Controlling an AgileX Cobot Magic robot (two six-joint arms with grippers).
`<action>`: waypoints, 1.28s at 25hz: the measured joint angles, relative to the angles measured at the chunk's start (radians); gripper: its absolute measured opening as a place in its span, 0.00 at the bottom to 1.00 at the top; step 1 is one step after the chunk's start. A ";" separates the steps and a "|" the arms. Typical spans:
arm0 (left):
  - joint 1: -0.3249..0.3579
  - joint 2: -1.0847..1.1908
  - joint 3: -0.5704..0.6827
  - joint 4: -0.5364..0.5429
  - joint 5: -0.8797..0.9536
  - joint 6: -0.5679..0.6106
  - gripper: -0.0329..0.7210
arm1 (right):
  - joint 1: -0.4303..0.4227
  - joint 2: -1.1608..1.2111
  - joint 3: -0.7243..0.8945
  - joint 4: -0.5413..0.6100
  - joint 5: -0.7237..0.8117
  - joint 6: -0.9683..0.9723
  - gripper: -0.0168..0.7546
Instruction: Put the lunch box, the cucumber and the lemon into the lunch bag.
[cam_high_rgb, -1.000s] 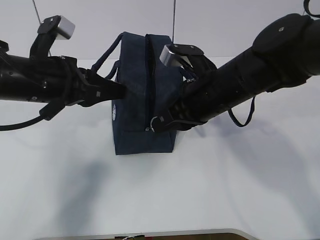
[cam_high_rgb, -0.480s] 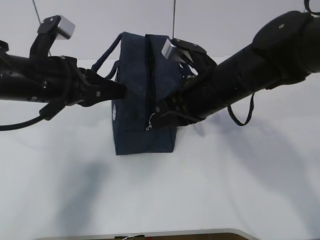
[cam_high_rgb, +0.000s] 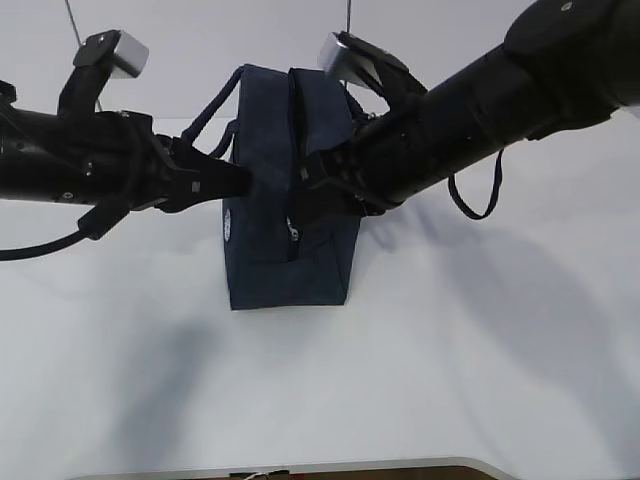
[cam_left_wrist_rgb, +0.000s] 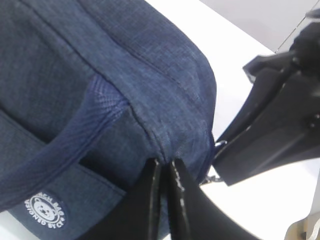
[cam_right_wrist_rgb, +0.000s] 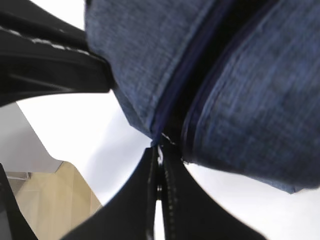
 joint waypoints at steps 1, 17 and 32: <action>0.000 0.000 0.000 0.000 0.000 0.000 0.03 | 0.000 0.000 -0.010 -0.016 0.002 0.013 0.03; 0.000 0.000 0.000 0.000 0.005 0.000 0.03 | 0.000 0.000 -0.232 -0.359 0.165 0.313 0.03; 0.000 0.000 0.000 0.000 0.021 0.000 0.03 | 0.000 0.087 -0.466 -0.462 0.281 0.451 0.03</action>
